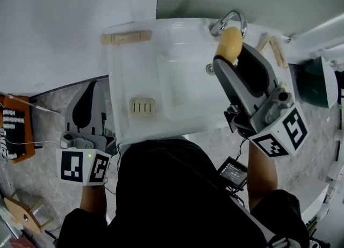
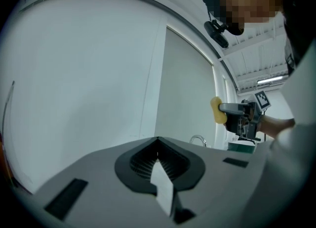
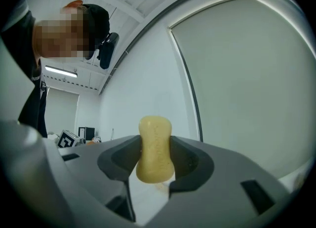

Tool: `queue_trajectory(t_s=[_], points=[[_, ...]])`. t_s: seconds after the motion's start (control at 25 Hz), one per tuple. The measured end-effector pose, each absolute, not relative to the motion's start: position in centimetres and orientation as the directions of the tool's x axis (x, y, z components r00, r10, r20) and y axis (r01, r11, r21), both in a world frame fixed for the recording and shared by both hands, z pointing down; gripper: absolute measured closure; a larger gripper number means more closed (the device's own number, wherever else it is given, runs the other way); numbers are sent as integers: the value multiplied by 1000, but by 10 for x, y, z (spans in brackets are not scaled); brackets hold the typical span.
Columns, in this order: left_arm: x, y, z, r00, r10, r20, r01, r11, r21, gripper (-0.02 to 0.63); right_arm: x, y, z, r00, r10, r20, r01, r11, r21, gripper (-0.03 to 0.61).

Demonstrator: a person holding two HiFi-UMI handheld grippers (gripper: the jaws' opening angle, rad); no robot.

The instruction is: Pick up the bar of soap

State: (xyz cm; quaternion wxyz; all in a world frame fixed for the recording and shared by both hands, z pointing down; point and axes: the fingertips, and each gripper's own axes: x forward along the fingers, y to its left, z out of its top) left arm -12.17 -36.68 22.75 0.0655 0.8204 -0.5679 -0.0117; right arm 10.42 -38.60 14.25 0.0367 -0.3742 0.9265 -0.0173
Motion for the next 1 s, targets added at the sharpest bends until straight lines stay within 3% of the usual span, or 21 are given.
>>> queue_trajectory(t_s=[0.4, 1.0], points=[[-127, -360, 222, 350, -936, 35, -931, -344, 120, 607, 137, -377, 125, -645, -757, -105, -760, 650, -25, 390], [-125, -360, 219, 351, -936, 30, -932, -346, 105, 607, 124, -382, 135, -665, -742, -81, -745, 667, 7, 390]])
